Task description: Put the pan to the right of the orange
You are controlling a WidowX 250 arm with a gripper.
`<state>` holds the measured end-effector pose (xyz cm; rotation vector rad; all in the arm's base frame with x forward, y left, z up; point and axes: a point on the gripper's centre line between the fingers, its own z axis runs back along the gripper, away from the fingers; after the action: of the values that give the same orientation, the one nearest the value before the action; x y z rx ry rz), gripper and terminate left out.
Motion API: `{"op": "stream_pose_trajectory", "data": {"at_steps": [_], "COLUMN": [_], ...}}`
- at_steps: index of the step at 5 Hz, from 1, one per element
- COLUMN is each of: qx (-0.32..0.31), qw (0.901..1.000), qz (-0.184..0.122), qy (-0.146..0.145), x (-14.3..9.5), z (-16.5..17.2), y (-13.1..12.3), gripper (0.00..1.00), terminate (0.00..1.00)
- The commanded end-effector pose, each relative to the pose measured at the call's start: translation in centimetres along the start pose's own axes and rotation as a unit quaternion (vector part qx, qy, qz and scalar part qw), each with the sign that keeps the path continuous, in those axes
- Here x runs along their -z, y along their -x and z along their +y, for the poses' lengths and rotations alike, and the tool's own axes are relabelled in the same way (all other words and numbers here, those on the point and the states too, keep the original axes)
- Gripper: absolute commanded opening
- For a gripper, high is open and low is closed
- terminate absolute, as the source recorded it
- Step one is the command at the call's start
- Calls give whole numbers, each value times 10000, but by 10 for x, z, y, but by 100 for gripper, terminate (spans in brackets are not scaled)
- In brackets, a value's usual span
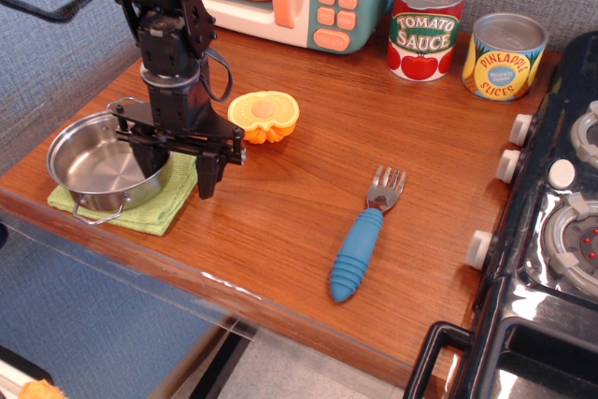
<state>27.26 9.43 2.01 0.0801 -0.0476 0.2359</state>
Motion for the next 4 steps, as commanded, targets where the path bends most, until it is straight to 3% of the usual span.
{"op": "stream_pose_trajectory", "data": {"at_steps": [1,3,4], "qx": [30,-10,211], "qw": [9997,9994,9992], "qz": [-248,-334,-285], "qy": [7,75,183], "x": [-15,-25,-44], "z": [-1,2,-11], "y": [-3,-1,-2], "gripper": [0,0,0], "terminate": [0,0,0]}}
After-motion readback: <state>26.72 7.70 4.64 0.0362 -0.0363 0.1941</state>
